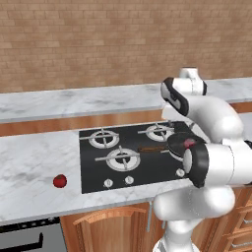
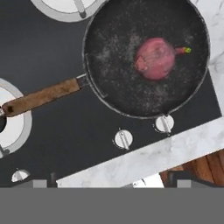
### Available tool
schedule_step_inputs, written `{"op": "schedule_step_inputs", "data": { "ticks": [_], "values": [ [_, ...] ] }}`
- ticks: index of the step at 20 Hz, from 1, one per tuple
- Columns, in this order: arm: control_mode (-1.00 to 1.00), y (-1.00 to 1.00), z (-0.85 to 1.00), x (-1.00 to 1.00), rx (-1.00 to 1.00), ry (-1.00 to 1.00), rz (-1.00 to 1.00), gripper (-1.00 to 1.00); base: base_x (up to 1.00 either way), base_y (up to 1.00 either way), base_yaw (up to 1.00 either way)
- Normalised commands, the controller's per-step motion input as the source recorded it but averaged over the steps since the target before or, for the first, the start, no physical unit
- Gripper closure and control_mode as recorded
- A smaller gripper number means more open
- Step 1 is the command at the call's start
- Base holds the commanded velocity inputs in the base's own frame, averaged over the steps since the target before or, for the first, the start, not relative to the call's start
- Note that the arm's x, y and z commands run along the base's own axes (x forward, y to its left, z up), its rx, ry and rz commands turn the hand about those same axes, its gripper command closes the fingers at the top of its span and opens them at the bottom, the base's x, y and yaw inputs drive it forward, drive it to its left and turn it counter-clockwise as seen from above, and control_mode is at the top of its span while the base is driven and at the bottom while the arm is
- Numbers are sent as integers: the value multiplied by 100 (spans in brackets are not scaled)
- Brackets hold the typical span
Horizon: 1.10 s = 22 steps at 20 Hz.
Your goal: Place the pan on the front right burner on the stove. Then place the tomato and the onion in the pan and turn on the front right burner.
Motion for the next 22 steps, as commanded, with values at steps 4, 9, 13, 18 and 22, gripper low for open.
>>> {"op": "schedule_step_inputs", "data": {
  "ticks": [4,9,13,18,22],
  "values": [
    [-100,80,25,-45,-4,0,14,-100,0,0,0],
    [-100,84,21,-42,-5,0,15,-100,0,0,0],
    [-100,89,15,-34,-6,0,15,-100,0,0,0],
    [-100,87,6,-22,-5,0,15,-100,0,0,0],
    [-100,86,0,-18,-5,0,11,-100,0,0,0]
  ]
}}
